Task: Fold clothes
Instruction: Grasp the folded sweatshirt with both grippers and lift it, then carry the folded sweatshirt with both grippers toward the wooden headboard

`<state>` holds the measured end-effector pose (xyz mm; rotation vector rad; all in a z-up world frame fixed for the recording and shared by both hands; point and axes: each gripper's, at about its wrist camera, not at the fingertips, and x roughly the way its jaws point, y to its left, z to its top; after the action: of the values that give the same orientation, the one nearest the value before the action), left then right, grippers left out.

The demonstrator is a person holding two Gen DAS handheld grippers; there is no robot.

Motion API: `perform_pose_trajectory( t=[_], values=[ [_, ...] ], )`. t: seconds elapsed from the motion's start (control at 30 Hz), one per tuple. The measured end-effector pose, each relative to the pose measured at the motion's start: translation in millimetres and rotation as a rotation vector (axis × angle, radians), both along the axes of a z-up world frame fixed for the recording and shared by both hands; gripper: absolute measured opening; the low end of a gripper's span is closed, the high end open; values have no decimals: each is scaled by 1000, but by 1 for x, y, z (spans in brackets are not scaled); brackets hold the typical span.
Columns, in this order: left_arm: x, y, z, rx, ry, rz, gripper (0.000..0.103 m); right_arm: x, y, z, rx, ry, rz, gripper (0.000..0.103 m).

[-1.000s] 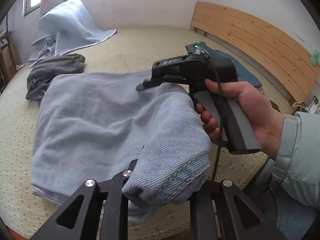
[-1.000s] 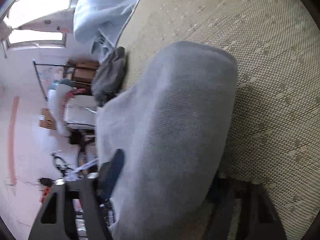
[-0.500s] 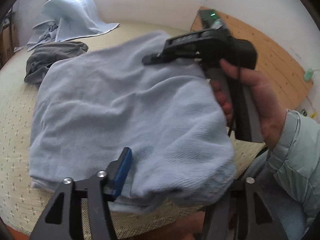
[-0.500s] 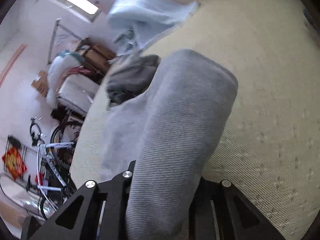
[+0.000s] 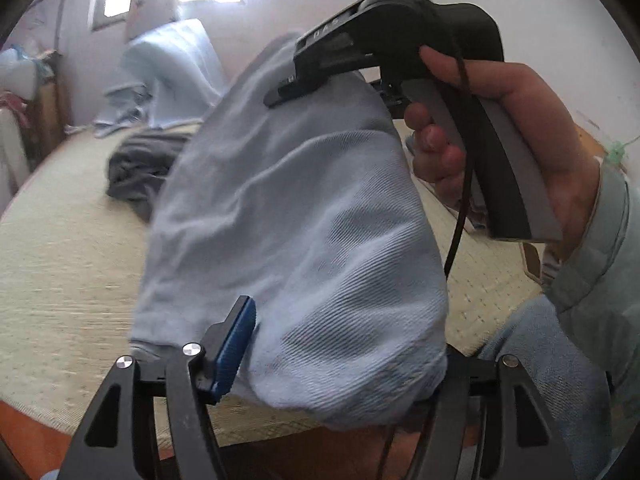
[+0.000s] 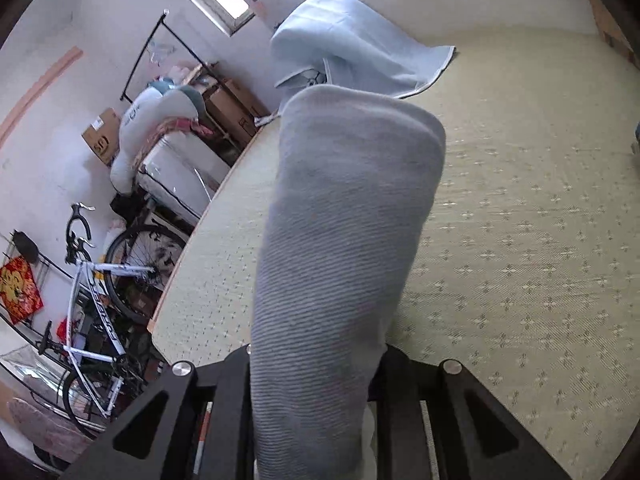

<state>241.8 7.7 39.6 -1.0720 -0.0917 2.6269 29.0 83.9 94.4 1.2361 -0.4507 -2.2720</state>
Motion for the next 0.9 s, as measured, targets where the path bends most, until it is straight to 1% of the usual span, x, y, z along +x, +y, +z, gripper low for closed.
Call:
perform_pose_trajectory(
  t=[0.1,0.2,0.33,0.37,0.4,0.47,0.57,0.63,0.67,0.7,0.73,0.77,0.8,0.9],
  values=[
    [14,-11,11,-5,24,41,69,5,-19,16,38,-17,4,17],
    [18,-17,18,-20,25,66,69,10,-34,26,71,-19,2,17],
    [31,-7,19,-71,16,54,69,15,-55,34,109,-22,7,17],
    [34,-3,18,-87,17,38,72,16,-61,36,115,-24,9,17],
    [35,-1,18,-93,25,35,76,17,-66,37,116,-26,10,17],
    [38,2,18,-103,39,31,79,19,-73,39,106,-37,10,17],
    [36,-1,19,-103,64,67,79,21,-83,44,92,-38,22,17],
    [34,-7,20,-76,69,83,65,22,-88,48,90,-31,33,17],
    [30,-8,19,-76,54,82,43,22,-88,49,88,-29,38,17],
    [30,-8,20,-82,58,76,36,22,-88,51,85,-30,44,17],
    [30,-7,20,-87,61,70,33,22,-88,53,82,-31,50,17],
    [30,-6,21,-93,65,65,29,21,-86,54,77,-33,55,17],
    [30,-6,22,-97,69,59,27,21,-85,55,72,-34,59,17],
    [29,-9,30,-66,92,44,24,23,-75,64,59,-3,79,16]
  ],
)
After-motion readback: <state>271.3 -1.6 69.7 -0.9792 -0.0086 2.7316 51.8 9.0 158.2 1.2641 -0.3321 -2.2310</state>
